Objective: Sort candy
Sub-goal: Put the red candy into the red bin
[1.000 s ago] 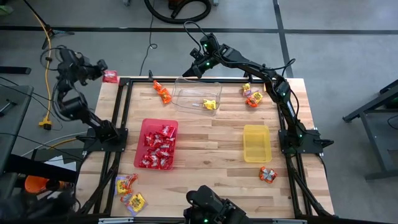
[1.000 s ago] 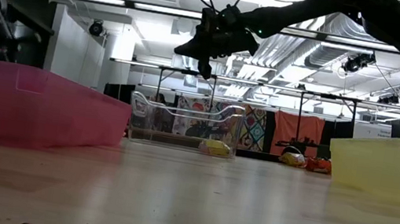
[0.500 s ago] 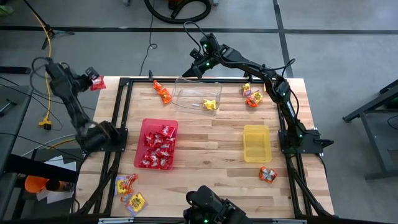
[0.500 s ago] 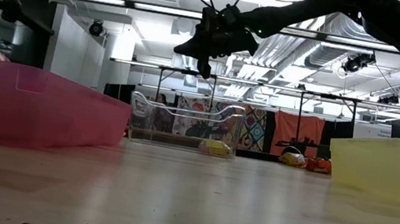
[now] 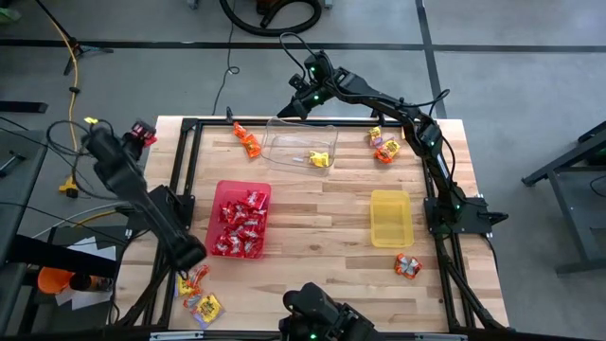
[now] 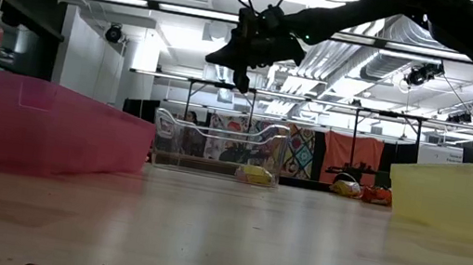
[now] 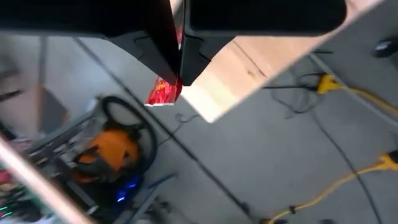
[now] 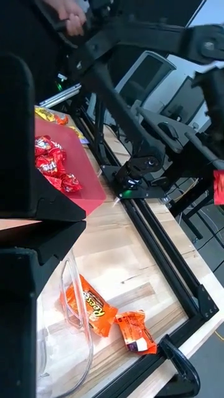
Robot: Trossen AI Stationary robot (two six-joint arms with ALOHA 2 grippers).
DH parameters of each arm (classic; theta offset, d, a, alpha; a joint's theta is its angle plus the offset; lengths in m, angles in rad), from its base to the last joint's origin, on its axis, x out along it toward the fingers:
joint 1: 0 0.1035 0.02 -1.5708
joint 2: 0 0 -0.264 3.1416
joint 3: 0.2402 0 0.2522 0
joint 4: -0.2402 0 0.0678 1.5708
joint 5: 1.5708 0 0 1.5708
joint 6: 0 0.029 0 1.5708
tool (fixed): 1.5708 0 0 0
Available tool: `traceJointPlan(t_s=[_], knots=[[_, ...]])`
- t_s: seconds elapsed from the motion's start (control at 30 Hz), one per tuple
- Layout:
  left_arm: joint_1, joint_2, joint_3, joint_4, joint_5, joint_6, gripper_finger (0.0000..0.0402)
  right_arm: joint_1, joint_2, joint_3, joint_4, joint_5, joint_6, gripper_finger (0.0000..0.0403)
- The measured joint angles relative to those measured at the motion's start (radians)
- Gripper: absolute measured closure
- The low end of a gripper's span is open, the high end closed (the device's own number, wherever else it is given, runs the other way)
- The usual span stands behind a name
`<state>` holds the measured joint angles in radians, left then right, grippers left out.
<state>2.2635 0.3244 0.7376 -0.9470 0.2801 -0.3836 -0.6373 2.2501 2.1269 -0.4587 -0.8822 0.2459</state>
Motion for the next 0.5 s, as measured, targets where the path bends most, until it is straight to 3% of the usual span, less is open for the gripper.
traceJointPlan(t_s=[0.13,0.37,0.5], knots=[[0.0,-0.125,0.0,-0.058,0.103,-0.058,0.0401,0.0,0.0,0.0,0.006,0.0,0.011,0.0403],[0.0,-0.298,0.016,-0.109,0.403,-0.123,0.0402,-0.002,0.0,0.0,0.02,0.0,0.008,0.0403],[0.001,-0.317,0.096,-0.17,0.58,-0.083,0.0402,-0.011,0.0,0.0,0.02,-0.005,-0.006,0.0403]])
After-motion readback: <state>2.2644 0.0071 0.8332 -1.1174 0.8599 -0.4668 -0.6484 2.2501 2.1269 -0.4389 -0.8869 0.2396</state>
